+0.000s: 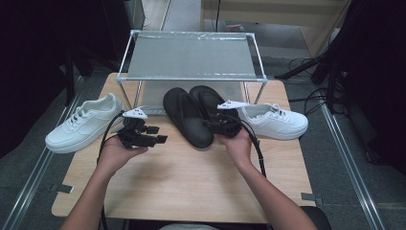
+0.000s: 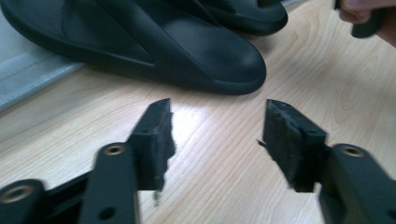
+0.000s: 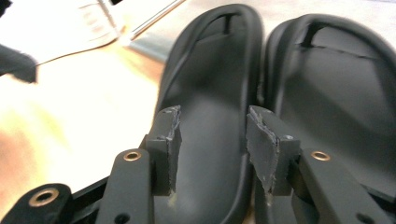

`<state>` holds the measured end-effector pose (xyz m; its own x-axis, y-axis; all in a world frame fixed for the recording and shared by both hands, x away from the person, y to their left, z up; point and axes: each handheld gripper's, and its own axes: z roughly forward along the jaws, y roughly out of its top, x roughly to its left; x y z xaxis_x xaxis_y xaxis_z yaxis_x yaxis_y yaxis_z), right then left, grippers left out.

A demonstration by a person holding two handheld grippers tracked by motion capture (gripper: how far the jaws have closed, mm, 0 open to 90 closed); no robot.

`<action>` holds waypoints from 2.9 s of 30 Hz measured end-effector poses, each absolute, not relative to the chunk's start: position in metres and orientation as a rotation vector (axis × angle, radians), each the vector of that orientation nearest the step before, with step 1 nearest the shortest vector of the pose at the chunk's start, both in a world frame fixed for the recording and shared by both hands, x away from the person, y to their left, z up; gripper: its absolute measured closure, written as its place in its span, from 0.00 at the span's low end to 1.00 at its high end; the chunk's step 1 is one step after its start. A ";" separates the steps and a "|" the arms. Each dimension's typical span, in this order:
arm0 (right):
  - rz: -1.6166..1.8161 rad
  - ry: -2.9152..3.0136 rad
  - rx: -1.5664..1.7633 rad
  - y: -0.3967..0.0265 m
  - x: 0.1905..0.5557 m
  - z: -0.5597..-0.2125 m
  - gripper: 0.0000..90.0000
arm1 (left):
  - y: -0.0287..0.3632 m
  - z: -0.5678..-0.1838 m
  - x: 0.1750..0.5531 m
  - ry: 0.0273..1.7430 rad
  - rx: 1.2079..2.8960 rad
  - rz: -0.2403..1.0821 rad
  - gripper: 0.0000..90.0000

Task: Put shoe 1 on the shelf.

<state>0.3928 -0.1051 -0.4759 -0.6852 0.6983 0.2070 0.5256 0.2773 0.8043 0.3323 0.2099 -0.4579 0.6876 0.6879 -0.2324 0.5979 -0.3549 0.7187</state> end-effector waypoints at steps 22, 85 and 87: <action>1.395 2.417 1.065 -0.140 0.346 -0.497 0.72 | 0.198 -0.423 0.388 0.907 2.058 0.176 1.00; 1.289 2.538 1.102 -0.107 0.367 -0.533 1.00 | 0.187 -0.352 0.499 0.905 2.184 0.318 1.00; 1.281 2.542 1.089 -0.103 0.368 -0.533 1.00 | 0.186 -0.352 0.499 0.901 2.186 0.321 1.00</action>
<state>0.3677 -0.1028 -0.5327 -0.7406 0.6345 0.2214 0.5554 0.3925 0.7331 0.4986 0.1863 -0.3520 0.7223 0.6901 -0.0457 0.5055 -0.4817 0.7158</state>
